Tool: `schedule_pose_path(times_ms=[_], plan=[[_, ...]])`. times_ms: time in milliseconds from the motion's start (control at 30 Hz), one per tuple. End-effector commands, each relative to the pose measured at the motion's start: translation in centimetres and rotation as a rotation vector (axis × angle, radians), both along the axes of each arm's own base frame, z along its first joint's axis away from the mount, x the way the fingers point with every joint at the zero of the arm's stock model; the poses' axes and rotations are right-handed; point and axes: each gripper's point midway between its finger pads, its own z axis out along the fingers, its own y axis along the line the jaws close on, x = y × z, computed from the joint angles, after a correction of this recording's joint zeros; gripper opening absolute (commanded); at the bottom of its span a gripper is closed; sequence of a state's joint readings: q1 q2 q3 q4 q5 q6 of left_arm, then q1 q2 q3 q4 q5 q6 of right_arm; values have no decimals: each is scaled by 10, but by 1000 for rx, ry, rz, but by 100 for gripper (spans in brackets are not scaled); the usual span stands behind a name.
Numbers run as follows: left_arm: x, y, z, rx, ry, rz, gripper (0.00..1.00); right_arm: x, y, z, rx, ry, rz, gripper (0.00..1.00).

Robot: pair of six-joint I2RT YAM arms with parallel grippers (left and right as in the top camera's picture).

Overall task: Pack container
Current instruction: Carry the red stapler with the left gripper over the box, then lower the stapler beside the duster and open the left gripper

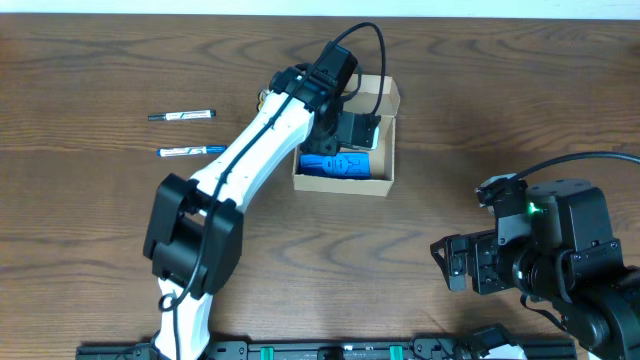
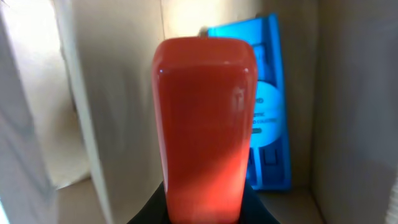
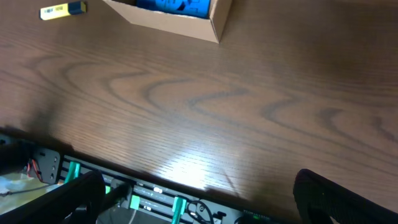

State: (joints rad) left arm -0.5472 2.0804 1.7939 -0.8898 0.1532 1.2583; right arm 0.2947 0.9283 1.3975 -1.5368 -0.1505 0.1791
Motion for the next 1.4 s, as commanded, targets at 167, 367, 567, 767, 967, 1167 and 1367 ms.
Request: schedule_pose_path(times_ms=[167,367,567,767,967,1167,1367], plan=[[18,12,-15,-8,5,42,5,0,0,0,10,7,-13,99],[16,7,-13,-61,32,35,5,0,0,0,10,7,-13,99],[18,2,-11,-100,32,29,5,0,0,0,10,7,-13,99],[24,2,-9,-110,16,40,6,0,0,0,10,7,-13,99],[28,8,-9,-117,14,60,6,0,0,0,10,7,-13,99],[31,11,-16,-122,36,111,6,0,0,0,10,7,-13,99],[28,5,-15,-160,58,98,6,0,0,0,10,7,-13,99]])
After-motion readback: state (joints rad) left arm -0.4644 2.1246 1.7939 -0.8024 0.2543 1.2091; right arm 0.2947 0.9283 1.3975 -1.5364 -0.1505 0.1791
